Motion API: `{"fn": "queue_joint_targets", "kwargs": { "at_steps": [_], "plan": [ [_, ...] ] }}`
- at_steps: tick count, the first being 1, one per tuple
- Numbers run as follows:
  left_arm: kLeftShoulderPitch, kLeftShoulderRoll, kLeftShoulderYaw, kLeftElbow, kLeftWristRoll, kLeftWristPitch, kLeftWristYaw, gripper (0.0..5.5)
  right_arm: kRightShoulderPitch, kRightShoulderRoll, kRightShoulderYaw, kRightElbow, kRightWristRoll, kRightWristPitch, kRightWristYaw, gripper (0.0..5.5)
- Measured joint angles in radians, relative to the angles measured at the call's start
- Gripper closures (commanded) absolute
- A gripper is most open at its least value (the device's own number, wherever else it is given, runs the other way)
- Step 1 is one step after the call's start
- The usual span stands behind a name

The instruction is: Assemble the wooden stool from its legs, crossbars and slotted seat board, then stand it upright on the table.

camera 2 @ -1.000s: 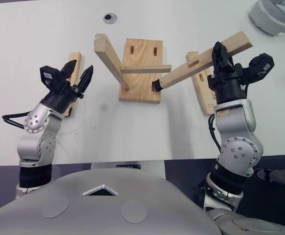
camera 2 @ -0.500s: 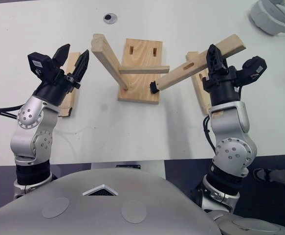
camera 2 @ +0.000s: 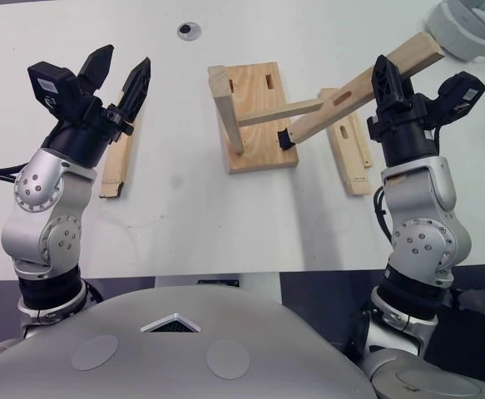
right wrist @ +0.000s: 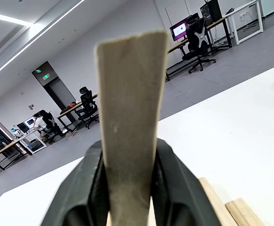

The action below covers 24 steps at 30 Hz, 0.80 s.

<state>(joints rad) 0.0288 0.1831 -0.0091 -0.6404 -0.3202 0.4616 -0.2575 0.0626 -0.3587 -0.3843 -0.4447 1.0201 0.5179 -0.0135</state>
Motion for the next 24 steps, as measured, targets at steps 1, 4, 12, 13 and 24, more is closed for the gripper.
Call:
{"fn": "queue_joint_targets", "kwargs": {
  "at_steps": [1, 4, 12, 13, 24],
  "plan": [
    [-0.006, 0.002, -0.003, 0.0, 0.0, 0.007, -0.001, 2.38, -0.003, 0.017, 0.001, -0.001, 0.006, 0.003, -0.01, 4.48],
    [-0.013, 0.011, -0.007, 0.001, -0.001, 0.011, -0.004, 2.38, -0.006, 0.046, 0.003, -0.009, 0.05, 0.015, -0.021, 4.48],
    [-0.036, 0.02, -0.006, 0.006, -0.006, 0.014, -0.013, 2.38, -0.004, 0.069, 0.005, -0.01, 0.019, 0.004, -0.018, 4.48],
    [-0.036, 0.02, -0.006, 0.006, -0.011, 0.014, -0.013, 2.38, -0.001, 0.068, 0.009, -0.011, 0.001, -0.005, -0.006, 4.48],
    [-0.036, 0.021, -0.007, 0.007, -0.022, 0.014, -0.012, 2.38, 0.017, 0.058, 0.057, -0.06, -0.114, -0.034, 0.069, 4.48]
  ]
}}
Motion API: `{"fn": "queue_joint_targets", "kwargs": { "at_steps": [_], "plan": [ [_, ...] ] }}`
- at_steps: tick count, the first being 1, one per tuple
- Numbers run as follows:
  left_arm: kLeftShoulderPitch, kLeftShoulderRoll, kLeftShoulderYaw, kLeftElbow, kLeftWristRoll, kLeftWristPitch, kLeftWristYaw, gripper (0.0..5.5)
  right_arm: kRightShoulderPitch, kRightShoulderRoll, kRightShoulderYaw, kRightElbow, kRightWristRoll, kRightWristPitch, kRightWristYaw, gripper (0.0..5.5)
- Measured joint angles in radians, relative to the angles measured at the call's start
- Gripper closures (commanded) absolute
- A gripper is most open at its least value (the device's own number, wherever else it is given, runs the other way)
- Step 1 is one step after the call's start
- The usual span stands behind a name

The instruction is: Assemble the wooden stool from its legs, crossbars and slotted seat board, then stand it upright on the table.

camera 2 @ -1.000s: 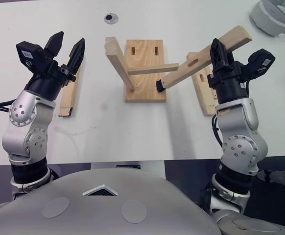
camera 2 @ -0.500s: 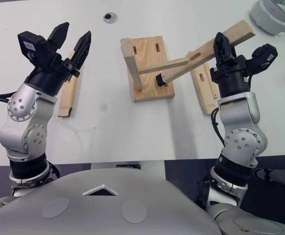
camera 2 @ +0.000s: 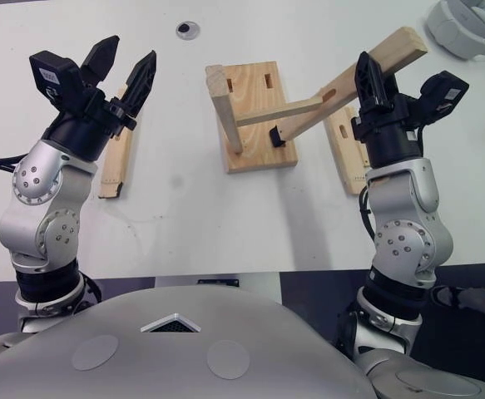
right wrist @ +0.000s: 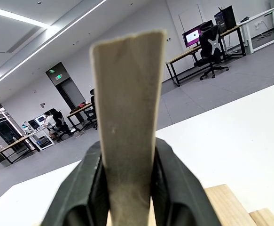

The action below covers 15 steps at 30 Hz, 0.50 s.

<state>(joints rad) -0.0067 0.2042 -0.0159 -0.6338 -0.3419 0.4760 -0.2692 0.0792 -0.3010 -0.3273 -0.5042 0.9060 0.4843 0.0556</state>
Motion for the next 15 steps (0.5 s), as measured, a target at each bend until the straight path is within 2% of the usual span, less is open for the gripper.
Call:
{"fn": "queue_joint_targets", "kwargs": {
  "at_steps": [15],
  "plan": [
    [0.0, 0.0, 0.0, 0.0, -0.001, 0.0, 0.003, 2.38, -0.001, 0.006, -0.027, 0.003, -0.001, 0.001, -0.017, 4.48]
  ]
}}
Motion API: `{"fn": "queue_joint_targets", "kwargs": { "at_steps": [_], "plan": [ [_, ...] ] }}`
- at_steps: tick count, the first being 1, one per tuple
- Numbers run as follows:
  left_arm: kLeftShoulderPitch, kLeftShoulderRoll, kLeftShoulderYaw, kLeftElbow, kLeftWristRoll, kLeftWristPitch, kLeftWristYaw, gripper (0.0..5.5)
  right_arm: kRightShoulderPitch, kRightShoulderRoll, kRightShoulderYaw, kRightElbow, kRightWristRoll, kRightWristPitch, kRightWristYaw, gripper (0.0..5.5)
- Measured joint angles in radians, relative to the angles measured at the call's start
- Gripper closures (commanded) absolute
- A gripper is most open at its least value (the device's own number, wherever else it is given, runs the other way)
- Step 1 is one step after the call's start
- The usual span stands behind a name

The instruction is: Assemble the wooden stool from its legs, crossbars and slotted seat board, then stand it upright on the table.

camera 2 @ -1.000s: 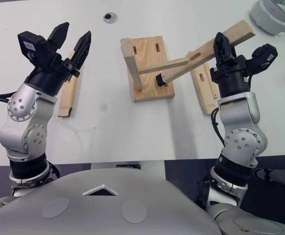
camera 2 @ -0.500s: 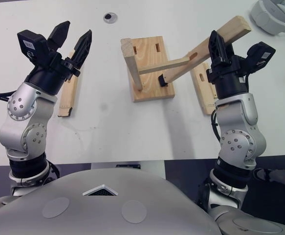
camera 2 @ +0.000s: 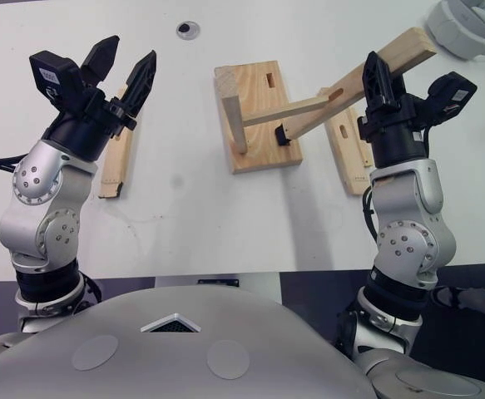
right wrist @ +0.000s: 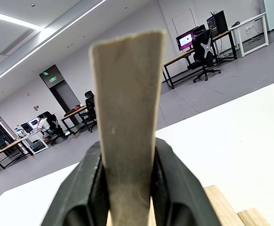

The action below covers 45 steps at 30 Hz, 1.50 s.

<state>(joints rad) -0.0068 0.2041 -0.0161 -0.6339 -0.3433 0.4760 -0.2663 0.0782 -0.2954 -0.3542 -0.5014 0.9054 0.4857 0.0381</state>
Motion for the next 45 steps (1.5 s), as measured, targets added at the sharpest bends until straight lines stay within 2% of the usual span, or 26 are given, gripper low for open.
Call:
{"fn": "queue_joint_targets", "kwargs": {
  "at_steps": [13, 32, 45],
  "plan": [
    [-0.005, -0.001, -0.019, 0.0, 0.0, 0.0, 0.007, 2.38, -0.046, -0.009, -0.028, 0.0, 0.055, 0.044, -0.025, 4.48],
    [-0.014, 0.0, -0.019, 0.0, 0.0, 0.0, 0.007, 2.38, -0.004, -0.02, -0.027, 0.01, -0.008, 0.036, 0.031, 4.48],
    [-0.021, 0.005, -0.019, 0.002, -0.002, 0.003, 0.002, 2.38, 0.042, -0.012, 0.053, -0.032, -0.13, -0.03, 0.067, 4.48]
  ]
}}
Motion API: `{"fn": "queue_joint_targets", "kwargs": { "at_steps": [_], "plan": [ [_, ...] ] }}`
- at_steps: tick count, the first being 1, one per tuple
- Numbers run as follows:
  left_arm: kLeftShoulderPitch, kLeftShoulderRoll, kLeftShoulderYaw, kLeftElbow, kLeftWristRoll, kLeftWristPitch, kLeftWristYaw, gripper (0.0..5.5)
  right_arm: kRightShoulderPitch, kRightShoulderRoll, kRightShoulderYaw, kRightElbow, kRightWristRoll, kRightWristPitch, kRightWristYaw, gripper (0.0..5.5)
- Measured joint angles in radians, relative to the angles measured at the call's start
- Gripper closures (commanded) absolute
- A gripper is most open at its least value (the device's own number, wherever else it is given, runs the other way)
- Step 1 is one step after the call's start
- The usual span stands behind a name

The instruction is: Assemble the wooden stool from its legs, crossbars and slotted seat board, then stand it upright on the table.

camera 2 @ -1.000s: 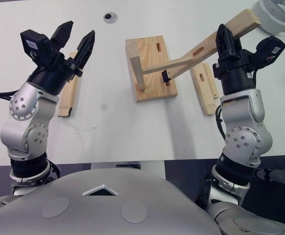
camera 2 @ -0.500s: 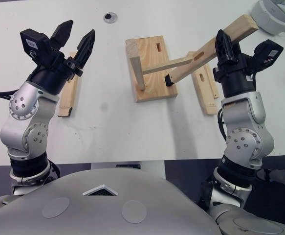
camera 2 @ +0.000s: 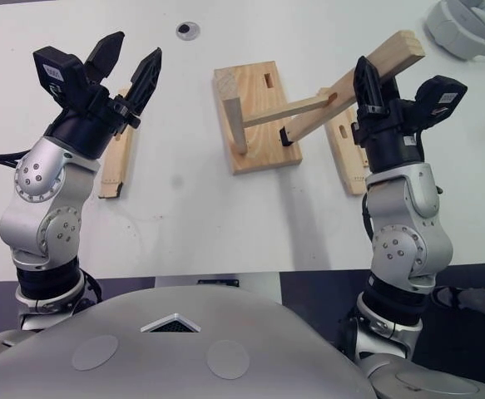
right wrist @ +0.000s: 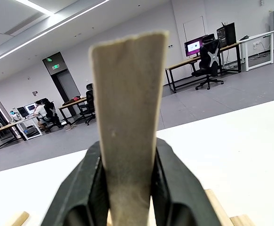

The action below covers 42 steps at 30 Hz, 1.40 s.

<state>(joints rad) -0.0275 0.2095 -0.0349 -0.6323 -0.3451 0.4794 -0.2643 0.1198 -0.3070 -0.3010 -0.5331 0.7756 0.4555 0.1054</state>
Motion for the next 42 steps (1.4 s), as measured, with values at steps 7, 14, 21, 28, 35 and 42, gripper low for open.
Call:
{"fn": "queue_joint_targets", "kwargs": {
  "at_steps": [7, 14, 21, 28, 35, 42],
  "plan": [
    [0.0, 0.0, 0.0, 0.0, -0.006, 0.01, 0.004, 2.38, -0.039, -0.05, 0.056, 0.047, -0.074, 0.012, 0.018, 4.48],
    [-0.001, -0.001, 0.001, -0.001, -0.006, 0.011, 0.007, 2.38, -0.053, -0.118, 0.085, 0.054, -0.08, 0.041, 0.031, 4.46],
    [-0.001, -0.001, 0.001, -0.003, -0.007, 0.011, 0.007, 2.38, -0.043, -0.127, 0.085, 0.055, -0.068, 0.041, 0.041, 4.46],
    [-0.011, 0.0, 0.002, -0.003, -0.006, 0.015, 0.007, 2.38, -0.041, -0.202, 0.154, 0.053, -0.133, -0.028, 0.059, 4.37],
    [-0.301, 0.023, -0.107, -0.04, 0.081, 0.211, 0.066, 2.38, -0.046, -0.233, 0.19, 0.038, -0.153, -0.054, 0.054, 4.35],
    [-0.495, 0.216, -0.074, 0.242, -0.06, 0.139, -0.386, 2.38, -0.063, -0.235, 0.198, 0.065, -0.15, -0.054, 0.048, 4.33]
  ]
}}
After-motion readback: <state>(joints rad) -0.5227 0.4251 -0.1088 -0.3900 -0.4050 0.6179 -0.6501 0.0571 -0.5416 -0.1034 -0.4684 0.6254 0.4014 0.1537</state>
